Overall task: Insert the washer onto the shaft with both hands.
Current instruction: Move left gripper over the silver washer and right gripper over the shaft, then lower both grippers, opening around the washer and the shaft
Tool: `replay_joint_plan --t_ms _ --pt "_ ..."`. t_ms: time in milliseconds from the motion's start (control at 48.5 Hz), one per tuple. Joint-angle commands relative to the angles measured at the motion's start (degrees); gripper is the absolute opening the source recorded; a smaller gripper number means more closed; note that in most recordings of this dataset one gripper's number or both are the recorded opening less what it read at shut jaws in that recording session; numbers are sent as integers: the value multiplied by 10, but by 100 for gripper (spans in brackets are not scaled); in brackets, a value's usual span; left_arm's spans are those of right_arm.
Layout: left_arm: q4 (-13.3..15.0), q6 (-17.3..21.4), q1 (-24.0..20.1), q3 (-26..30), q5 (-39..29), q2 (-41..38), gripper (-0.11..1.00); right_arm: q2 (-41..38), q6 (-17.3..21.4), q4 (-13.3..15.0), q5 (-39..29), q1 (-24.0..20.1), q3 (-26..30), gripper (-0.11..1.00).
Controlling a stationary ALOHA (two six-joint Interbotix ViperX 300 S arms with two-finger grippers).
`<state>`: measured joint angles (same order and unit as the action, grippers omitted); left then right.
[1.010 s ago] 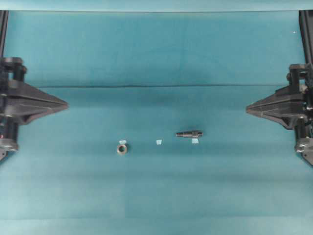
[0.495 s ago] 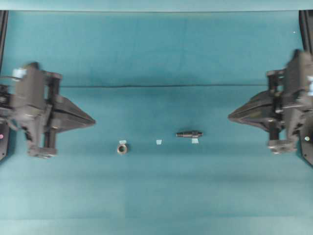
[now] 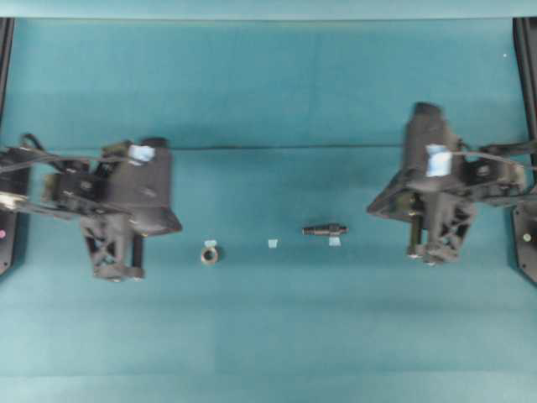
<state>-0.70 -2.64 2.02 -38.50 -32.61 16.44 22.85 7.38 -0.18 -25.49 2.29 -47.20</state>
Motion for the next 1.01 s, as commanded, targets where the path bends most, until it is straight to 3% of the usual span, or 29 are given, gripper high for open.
replay_joint_plan --t_ms 0,577,845,989 --pt "-2 -3 1 25 -2 -11 3 -23 -11 4 -5 2 29 -9" --pt "-3 -4 21 62 -5 -101 3 -187 -96 4 -73 3 112 -9" --pt "-2 -31 20 60 9 -109 3 -194 -90 4 -58 5 108 -7" --pt "-2 -50 19 47 18 -113 4 -197 -90 4 -56 10 107 -1"
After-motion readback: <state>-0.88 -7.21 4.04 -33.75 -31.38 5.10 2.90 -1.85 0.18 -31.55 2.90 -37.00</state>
